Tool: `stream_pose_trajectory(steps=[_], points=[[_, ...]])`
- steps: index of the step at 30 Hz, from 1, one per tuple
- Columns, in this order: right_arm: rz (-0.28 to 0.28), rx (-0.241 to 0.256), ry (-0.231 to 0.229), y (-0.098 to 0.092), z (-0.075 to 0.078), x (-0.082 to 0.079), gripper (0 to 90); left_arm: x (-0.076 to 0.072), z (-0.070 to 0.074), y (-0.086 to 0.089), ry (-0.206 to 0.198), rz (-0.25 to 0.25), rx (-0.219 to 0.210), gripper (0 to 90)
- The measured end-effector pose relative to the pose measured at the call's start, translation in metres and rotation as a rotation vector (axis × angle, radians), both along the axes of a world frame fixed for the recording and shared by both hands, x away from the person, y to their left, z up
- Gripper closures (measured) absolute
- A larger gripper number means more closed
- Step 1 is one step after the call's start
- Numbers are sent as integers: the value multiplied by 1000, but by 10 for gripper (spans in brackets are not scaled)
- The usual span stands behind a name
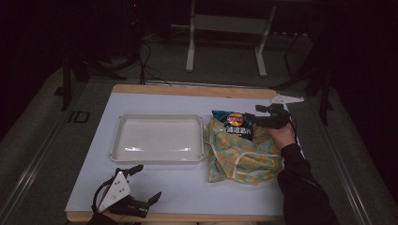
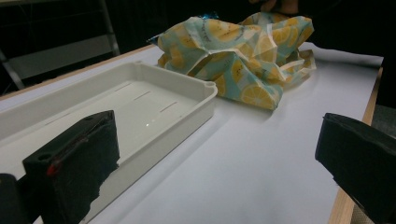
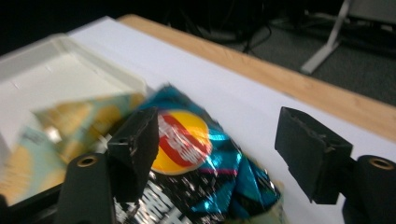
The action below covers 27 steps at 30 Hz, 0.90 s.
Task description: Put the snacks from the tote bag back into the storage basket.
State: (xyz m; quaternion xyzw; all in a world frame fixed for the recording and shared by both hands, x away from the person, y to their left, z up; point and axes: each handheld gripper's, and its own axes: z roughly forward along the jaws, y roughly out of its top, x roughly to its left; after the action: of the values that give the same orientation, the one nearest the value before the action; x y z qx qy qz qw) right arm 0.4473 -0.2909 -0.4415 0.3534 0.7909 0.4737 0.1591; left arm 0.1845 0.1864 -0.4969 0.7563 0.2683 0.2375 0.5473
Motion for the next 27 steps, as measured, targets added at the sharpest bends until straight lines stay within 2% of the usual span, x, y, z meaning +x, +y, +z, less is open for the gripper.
stream_pose_trajectory(steps=[6, 12, 13, 18, 22, 25, 26, 27], points=[[-18, -34, 52, -2, -19, 9, 204, 1, -1, -1, 5, 0, 3, 1], [19, -27, 129, -4, -30, 20, 193, 1, -1, 0, 11, 3, 1, 1], [39, -10, 153, -5, -33, 23, 195, 1, -1, 0, 11, 2, 0, 1], [74, -20, 209, -4, -40, 28, 226, 1, -1, 1, 15, 1, 2, 1], [106, -41, 233, -2, -43, 29, 339, 1, -1, 1, 15, -1, 1, 2], [103, -73, 242, -1, -44, 29, 543, 1, -1, 0, 15, -2, 1, 1], [102, -93, 242, 0, -44, 28, 592, 1, -1, 0, 15, -3, 1, 1], [94, -116, 247, 2, -44, 28, 682, 1, -1, 1, 15, -3, 0, 1]])
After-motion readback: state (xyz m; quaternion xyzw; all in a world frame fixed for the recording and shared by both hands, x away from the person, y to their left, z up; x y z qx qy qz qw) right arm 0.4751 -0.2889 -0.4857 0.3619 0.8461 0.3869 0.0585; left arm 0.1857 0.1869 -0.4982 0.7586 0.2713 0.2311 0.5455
